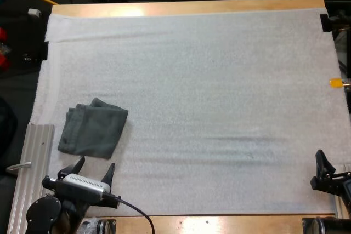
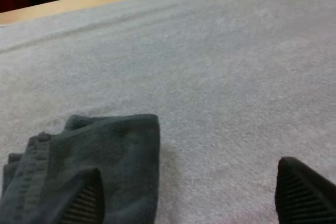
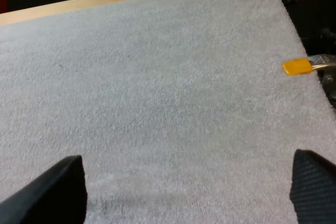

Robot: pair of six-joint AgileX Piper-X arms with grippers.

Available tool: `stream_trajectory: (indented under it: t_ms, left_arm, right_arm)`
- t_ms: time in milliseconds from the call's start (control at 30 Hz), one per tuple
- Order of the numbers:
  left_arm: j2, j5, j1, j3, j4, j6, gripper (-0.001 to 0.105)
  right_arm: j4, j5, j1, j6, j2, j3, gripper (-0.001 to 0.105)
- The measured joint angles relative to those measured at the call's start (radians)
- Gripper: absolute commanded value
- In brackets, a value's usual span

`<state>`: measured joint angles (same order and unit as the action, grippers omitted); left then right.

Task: Pick towel from pile, fold and stack

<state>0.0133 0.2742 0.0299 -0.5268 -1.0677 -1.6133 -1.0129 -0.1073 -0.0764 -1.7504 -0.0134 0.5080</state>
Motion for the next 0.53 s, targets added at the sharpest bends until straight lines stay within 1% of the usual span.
stream_trajectory:
  t_ms: [167,533]
  left_arm:
    - [0.0,0.0,-0.052,0.0,0.0,0.0,0.066]
    - [0.0,0.0,-0.054,0.0,0.0,0.0,0.066]
  right_arm:
    - [0.0,0.0,0.0,0.0,0.0,0.0,0.077]
    - [0.0,0.0,0.0,0.0,0.0,0.0,0.077]
